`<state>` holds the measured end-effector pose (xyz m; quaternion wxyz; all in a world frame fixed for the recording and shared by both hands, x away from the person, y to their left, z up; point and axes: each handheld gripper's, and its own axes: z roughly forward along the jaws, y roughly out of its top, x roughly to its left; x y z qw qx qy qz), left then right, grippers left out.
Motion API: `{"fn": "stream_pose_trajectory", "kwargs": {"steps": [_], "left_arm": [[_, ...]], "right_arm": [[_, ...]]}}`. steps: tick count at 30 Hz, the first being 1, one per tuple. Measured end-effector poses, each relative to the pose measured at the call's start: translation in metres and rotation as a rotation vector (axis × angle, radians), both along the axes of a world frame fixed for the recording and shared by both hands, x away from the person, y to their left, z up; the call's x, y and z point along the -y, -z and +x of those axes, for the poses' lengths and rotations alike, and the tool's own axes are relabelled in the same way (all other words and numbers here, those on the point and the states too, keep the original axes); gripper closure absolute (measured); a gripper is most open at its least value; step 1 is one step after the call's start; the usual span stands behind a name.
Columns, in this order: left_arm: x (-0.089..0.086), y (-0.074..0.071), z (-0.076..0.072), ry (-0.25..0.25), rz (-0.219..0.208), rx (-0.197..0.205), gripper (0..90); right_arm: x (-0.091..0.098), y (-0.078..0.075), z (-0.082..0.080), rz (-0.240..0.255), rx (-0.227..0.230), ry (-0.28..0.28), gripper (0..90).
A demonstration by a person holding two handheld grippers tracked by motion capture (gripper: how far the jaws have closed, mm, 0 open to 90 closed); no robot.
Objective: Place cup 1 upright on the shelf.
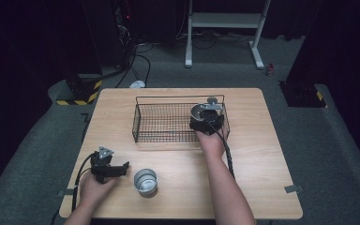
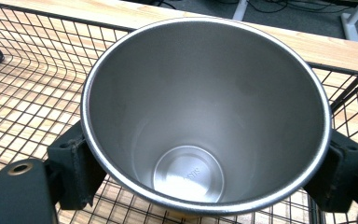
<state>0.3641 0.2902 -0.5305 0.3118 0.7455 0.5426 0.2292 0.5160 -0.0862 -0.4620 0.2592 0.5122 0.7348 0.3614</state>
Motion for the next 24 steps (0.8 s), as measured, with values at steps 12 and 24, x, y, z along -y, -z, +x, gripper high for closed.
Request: {"fn": "stream_pose_trajectory", "kwargs": {"steps": [12, 24], "left_arm": [[0.000, 0.000, 0.000, 0.001, 0.000, -0.001, 3.7], [0.000, 0.000, 0.001, 0.006, 0.004, 0.001, 3.8]], "right_arm": [[0.002, -0.005, -0.004, 0.012, -0.019, 0.002, 9.0], [0.008, -0.010, -0.019, 0.016, 0.010, 0.011, 9.0]]}}
